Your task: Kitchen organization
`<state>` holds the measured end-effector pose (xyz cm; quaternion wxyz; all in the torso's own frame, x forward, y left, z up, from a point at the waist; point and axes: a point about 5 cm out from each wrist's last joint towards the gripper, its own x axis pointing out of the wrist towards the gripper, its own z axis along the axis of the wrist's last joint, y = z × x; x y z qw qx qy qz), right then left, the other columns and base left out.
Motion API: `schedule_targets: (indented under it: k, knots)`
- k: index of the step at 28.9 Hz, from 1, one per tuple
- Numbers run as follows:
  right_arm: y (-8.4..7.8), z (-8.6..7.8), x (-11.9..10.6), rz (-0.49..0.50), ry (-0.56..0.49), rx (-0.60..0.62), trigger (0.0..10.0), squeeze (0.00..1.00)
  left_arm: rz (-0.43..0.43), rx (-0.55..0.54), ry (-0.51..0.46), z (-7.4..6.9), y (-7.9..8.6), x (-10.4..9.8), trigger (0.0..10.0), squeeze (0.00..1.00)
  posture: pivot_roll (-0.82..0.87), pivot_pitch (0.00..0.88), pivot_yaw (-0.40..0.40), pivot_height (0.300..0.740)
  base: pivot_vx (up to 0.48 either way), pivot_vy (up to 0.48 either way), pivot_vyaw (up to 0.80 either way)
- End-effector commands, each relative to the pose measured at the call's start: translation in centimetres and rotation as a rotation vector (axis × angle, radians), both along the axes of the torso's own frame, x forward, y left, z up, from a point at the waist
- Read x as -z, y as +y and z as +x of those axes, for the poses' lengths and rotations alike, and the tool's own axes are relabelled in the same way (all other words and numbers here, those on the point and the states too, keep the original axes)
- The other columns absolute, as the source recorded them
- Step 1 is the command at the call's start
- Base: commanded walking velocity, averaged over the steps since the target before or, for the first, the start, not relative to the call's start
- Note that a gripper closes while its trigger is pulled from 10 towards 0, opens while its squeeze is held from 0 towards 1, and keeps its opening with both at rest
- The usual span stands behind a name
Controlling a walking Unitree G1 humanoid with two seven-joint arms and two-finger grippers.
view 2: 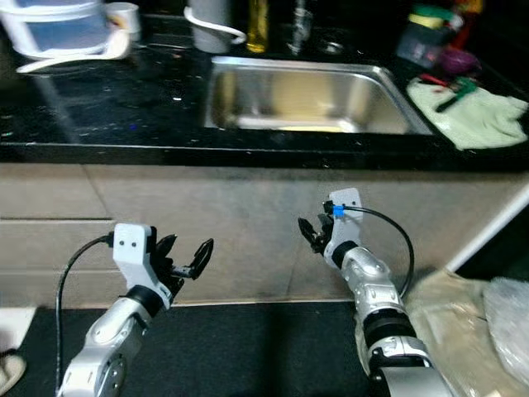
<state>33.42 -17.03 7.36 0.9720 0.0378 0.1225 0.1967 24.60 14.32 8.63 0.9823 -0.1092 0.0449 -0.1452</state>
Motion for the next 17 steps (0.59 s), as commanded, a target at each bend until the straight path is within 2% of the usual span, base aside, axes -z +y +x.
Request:
schedule_targets:
  k: [1,12,16,17]
  knots:
    - [0.15,0.03,0.14,-0.005,0.000,-0.013,10.0,0.00,0.001,0.009,0.010,-0.15,-0.15,0.05,10.0,0.00,0.06,0.000,-0.090,0.732,0.000,0.000,0.79]
    - [0.17,0.11,0.20,0.010,0.001,-0.031,10.0,0.00,0.042,-0.042,-0.004,-0.20,-0.05,-0.28,10.0,0.00,0.06,0.000,-0.096,0.732,0.000,0.000,0.79]
    - [0.35,0.12,0.17,0.020,-0.003,-0.054,10.0,0.00,0.158,0.025,-0.063,-0.27,-0.97,-0.75,10.0,0.00,0.06,0.000,-0.093,0.732,0.000,0.000,0.79]
    - [0.35,0.12,0.17,0.020,-0.003,-0.054,10.0,0.00,0.158,0.025,-0.063,-0.27,-0.97,-0.75,10.0,0.00,0.06,0.000,-0.093,0.732,0.000,0.000,0.79]
